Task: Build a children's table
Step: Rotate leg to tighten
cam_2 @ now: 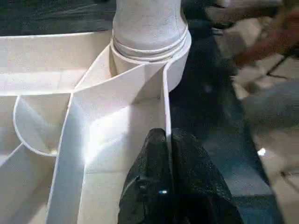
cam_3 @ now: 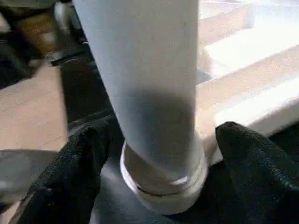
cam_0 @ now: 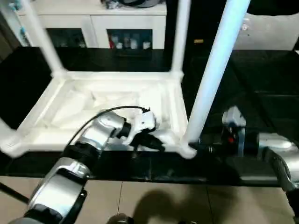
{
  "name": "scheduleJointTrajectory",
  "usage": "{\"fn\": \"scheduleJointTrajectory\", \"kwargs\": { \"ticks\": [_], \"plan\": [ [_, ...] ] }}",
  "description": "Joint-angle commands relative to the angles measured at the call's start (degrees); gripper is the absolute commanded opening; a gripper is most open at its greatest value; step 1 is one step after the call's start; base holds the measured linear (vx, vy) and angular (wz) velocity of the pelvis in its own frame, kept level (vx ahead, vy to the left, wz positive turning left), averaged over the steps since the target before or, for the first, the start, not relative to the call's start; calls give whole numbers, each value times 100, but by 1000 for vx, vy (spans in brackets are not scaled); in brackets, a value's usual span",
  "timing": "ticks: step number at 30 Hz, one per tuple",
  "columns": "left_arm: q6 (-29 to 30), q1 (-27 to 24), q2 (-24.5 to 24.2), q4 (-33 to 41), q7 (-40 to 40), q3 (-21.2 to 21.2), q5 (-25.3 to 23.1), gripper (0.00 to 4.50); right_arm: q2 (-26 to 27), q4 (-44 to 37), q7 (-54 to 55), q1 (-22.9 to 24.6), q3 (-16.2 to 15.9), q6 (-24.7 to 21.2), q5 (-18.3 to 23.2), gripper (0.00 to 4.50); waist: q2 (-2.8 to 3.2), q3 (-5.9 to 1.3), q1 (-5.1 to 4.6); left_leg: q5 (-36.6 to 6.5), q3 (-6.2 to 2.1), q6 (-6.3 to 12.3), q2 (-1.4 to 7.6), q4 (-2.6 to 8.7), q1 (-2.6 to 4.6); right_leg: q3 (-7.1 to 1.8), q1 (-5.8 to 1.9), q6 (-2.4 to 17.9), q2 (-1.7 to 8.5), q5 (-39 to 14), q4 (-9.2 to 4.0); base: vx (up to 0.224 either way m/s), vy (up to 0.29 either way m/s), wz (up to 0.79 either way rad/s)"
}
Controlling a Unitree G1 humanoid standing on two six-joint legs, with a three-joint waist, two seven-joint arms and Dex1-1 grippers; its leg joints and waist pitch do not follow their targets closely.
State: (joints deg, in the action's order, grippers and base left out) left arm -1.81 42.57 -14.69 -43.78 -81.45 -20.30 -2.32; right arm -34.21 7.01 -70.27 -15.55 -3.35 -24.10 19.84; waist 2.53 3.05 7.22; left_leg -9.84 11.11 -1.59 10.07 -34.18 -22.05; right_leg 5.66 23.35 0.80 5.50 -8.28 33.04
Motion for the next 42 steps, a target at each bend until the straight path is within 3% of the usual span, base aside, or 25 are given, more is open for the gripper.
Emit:
{"fn": "scheduleJointTrajectory", "kwargs": {
  "ticks": [1,2,3,5,13,20,25,30,31,32,33,34,35,36,39,40,42],
  "plan": [
    [-245,71,47,318,-385,-152,93,0,-138,-121,-347,27,-119,-30,125,360,-98,-419,-20,-1420,-135,396,367,389,154,-278,-288,1078,404,-2016,-419,0,0,0],
    [-274,68,35,320,-424,-165,88,0,-160,-146,-415,39,-142,-57,151,337,-100,-417,-16,-1418,-137,399,363,388,145,-276,-294,1070,404,-2022,-419,0,0,0],
    [-301,62,29,312,-437,-177,76,0,-152,-151,-447,42,-149,-41,169,337,-169,-415,-12,-1413,-126,404,360,387,143,-279,-294,1043,408,-2068,-426,0,0,0],
    [-313,35,-2,346,-526,-226,75,0,-118,-117,-454,15,-161,-24,187,326,-134,-415,12,-1373,-137,388,359,385,140,-277,-289,1001,424,-2189,-427,0,0,0],
    [-276,-76,-63,522,-742,-308,115,0,-146,-107,-726,-3,-243,-120,338,270,-161,-418,32,-1305,-130,396,359,383,140,-278,-278,970,408,-2187,-421,0,0,0],
    [-219,-105,-106,554,-738,-296,129,0,-197,-199,-857,51,-271,-238,416,221,-144,-416,40,-1309,-137,359,355,386,141,-277,-278,882,412,-2321,-438,0,0,0],
    [69,1,165,394,11,-32,166,0,173,-388,-244,122,-174,-441,520,212,-126,-413,39,-1367,-143,324,345,387,150,-268,-267,851,410,-2432,-456,0,0,0],
    [505,237,522,151,1004,235,125,0,732,2,1245,-160,-107,-581,-80,207,-136,-393,-73,-1573,-167,172,299,397,163,-231,-253,660,404,-2902,-520,0,0,0],
    [505,237,522,151,1004,235,125,0,732,2,1245,-160,-107,-581,-80,206,-144,-379,-164,-1623,-183,142,277,407,117,-203,-276,629,385,-2959,-524,0,0,0],
    [664,300,633,114,1241,304,140,0,922,118,1705,-280,-59,-715,-215,206,-140,-400,-178,-1641,-197,128,284,402,137,-199,-285,614,404,-2972,-531,0,0,0],
    [873,401,808,28,1651,403,150,0,1194,230,2288,-430,12,-894,-374,206,-152,-390,-265,-1600,-194,126,276,405,105,-207,-280,651,387,-2846,-513,0,0,0],
    [873,401,808,28,1651,403,150,0,1194,230,2288,-430,12,-894,-374,204,-141,-393,-304,-1597,-198,103,273,404,103,-206,-275,689,373,-2788,-496,0,0,0],
    [1070,549,1058,-140,2246,515,130,0,1599,383,3110,-651,104,-1129,-605,204,-127,-403,-369,-1590,-193,98,254,386,116,-206,-271,731,376,-2725,-507,0,0,0],
    [1070,549,1058,-140,2246,515,130,0,1599,383,3110,-651,104,-1129,-605,204,-138,-401,-444,-1573,-189,106,236,380,101,-198,-269,773,372,-2697,-515,0,0,0],
    [1118,648,1254,-296,2755,638,93,0,1881,508,3641,-776,147,-1055,-764,204,-144,-434,-498,-1306,-162,282,213,340,69,-210,-307,808,366,-2387,-506,0,0,0],
    [1133,678,1317,-345,2915,681,87,0,1961,545,3792,-804,147,-972,-810,257,-148,-460,-483,-1099,-149,371,213,332,52,-224,-327,861,365,-2085,-476,0,0,0],
    [1120,715,1443,-425,3250,710,8,0,2167,604,4003,-833,185,-737,-858,270,-137,-468,-466,-932,-140,464,229,330,55,-230,-321,989,349,-1715,-433,0,0,0]
  ]
}}
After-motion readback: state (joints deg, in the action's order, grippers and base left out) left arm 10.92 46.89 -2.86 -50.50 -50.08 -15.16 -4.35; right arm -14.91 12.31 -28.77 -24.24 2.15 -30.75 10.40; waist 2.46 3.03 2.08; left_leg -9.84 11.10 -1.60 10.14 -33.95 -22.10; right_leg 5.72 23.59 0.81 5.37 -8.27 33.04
